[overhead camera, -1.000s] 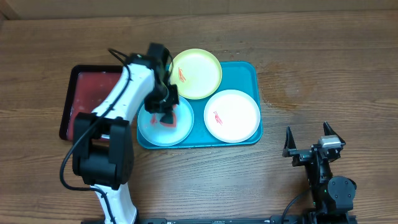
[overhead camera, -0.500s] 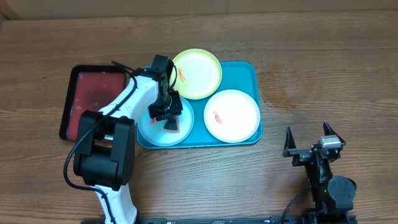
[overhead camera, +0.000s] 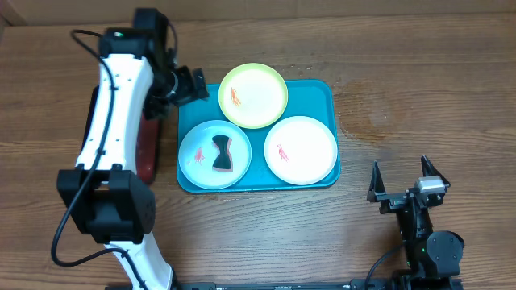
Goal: Clean dirty plates on tray and stack at the side
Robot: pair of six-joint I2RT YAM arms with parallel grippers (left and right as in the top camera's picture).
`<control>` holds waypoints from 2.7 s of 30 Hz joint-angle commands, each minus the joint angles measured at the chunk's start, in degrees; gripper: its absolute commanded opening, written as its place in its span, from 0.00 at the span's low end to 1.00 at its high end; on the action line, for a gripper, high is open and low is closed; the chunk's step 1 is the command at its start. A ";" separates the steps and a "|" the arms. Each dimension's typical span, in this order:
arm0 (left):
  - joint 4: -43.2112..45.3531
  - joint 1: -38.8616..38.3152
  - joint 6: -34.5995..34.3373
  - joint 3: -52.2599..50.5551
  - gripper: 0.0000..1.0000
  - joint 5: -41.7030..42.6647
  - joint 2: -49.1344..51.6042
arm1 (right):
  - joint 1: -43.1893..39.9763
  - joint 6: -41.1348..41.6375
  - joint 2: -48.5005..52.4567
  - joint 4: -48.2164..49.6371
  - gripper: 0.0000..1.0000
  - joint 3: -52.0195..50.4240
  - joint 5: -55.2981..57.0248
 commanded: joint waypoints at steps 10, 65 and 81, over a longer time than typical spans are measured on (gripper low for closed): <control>-0.24 1.44 2.12 0.94 1.00 -1.27 -0.79 | -0.20 5.84 0.13 30.23 1.00 3.67 -20.46; -2.10 1.38 2.12 -0.02 0.73 -1.11 -0.70 | 36.83 30.58 123.51 -47.63 0.47 96.80 -3.69; 9.14 -0.96 8.00 -17.68 0.52 7.63 -0.61 | 36.94 30.77 127.36 -48.83 0.25 96.67 -5.88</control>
